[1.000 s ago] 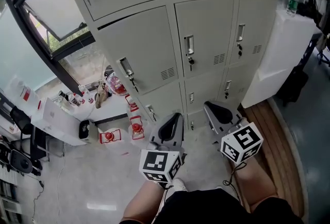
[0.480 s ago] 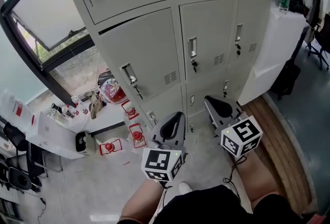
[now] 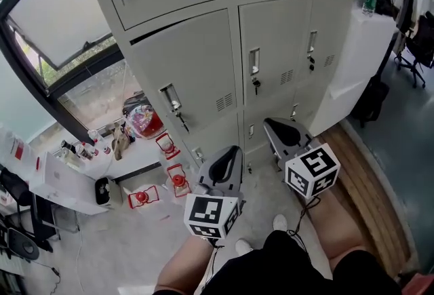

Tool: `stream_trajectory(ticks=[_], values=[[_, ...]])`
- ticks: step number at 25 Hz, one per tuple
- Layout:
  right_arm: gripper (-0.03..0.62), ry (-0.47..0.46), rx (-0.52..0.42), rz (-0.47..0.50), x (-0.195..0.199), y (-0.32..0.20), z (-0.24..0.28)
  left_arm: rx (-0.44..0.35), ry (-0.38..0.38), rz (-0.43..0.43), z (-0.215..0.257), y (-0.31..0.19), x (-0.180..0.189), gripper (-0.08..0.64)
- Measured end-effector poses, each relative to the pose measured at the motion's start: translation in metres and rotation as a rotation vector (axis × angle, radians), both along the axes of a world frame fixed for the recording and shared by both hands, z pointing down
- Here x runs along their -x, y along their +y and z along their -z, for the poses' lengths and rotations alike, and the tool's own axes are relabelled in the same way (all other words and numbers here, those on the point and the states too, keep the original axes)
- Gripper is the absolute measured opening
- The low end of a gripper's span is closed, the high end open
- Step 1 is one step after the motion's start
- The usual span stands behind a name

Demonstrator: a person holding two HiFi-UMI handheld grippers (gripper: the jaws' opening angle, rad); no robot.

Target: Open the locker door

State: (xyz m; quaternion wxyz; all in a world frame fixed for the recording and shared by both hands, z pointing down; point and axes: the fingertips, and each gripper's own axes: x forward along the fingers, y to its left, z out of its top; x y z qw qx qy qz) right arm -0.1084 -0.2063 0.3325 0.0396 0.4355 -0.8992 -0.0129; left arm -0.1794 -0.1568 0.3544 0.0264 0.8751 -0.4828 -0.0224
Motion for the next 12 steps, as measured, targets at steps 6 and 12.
stream_trajectory(ticks=[6, 12], values=[[0.054, -0.014, 0.013, 0.001, 0.004, -0.022, -0.005, 0.014, -0.01, 0.002, -0.008, -0.006, 0.002, 0.023], [0.054, -0.019, 0.018, 0.003, 0.006, -0.059, -0.008, 0.019, -0.004, 0.029, -0.01, -0.03, 0.006, 0.023]])
